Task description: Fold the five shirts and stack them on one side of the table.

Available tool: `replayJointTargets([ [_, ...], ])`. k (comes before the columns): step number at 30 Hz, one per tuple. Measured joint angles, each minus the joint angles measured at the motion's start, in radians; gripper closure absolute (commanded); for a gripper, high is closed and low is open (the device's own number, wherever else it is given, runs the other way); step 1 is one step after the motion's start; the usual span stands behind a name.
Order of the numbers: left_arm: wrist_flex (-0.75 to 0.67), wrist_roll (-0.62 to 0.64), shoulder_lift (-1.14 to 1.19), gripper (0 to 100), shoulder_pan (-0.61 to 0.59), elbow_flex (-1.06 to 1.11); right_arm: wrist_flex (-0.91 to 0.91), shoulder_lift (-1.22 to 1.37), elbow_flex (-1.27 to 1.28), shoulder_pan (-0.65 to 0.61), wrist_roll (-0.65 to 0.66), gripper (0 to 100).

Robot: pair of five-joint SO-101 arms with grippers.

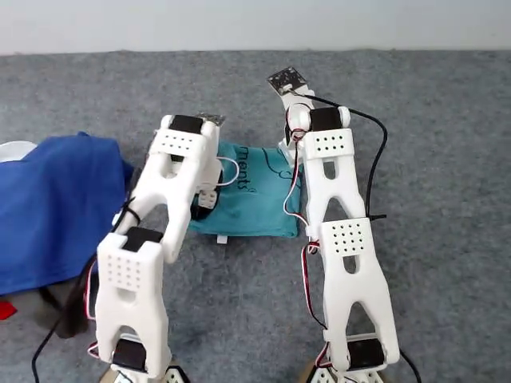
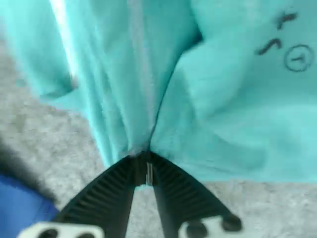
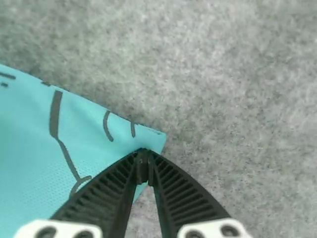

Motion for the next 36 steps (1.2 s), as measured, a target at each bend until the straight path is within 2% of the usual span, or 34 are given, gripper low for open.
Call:
replayJointTargets([
  [6,0.000,0.000,-0.167,99,-0.002,0.000,0.000,0.000,0.000,0.000,0.000,98.8],
  [15,-0.101,0.000,-0.184,99,0.055,0.003,0.000,0.000,0.000,-0.006,0.000,98.8],
  [26,-0.025,0.000,-0.189,99,0.041,-0.083,0.000,0.000,0.000,-0.008,0.000,98.8],
  [36,-0.044,0.000,0.069,99,0.071,-0.084,0.000,0.000,0.002,-0.008,0.000,98.8],
])
